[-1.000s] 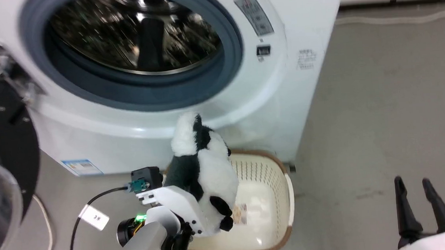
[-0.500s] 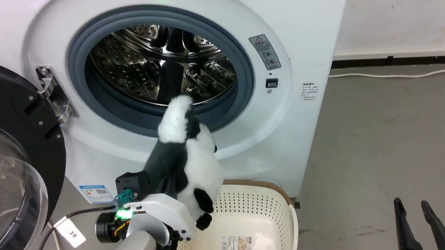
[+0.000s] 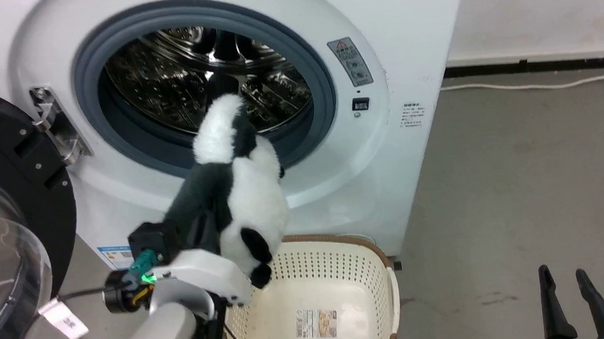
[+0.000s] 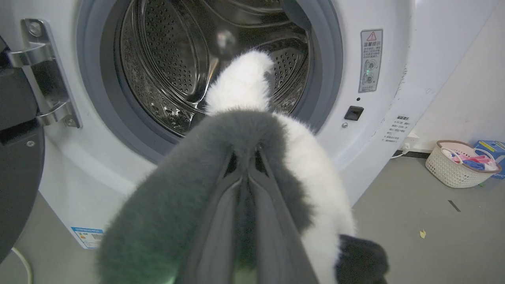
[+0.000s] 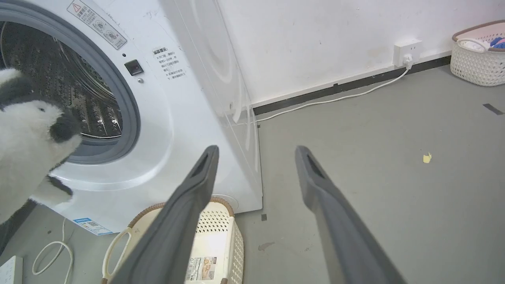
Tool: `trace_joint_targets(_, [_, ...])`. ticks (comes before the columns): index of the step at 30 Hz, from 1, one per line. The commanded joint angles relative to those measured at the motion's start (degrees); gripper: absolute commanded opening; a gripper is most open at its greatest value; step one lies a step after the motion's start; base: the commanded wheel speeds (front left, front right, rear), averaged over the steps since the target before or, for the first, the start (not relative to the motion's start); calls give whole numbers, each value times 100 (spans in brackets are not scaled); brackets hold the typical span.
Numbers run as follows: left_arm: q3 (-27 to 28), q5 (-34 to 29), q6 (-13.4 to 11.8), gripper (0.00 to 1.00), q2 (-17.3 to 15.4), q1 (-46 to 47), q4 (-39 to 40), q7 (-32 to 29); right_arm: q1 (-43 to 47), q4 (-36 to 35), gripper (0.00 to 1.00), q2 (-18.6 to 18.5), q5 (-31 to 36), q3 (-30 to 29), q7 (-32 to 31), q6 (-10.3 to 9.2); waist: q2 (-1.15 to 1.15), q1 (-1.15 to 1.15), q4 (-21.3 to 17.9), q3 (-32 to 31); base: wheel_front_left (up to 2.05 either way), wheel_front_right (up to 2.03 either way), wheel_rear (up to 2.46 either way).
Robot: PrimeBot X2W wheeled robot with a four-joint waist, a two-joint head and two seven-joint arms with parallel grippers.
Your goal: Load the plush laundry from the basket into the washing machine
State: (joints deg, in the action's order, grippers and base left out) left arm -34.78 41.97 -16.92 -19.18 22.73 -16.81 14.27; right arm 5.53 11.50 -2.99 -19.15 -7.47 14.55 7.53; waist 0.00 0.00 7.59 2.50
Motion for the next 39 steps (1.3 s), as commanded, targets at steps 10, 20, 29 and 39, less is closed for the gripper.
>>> trace_joint_targets(10, [448,-104,177,0,57,1218,-579,73,-416,-277,100,11,126,-107,-13,-4,0,0,-179,858,0,0,0])
trace_joint_targets(20, [937,-345,415,0,175,2492,-1220,73,-813,-572,100,11,217,-151,-82,-4,0,0,-314,1836,0,0,0])
trace_joint_targets(29, [1051,-538,621,0,47,3596,-1735,8,-1024,-794,100,12,264,-188,-133,-4,0,0,-461,2592,0,0,0])
trace_joint_targets(39, [1254,-625,613,0,-311,4991,-1956,-186,-1113,-1332,100,-25,296,-284,-234,-4,0,0,-597,3631,0,0,0])
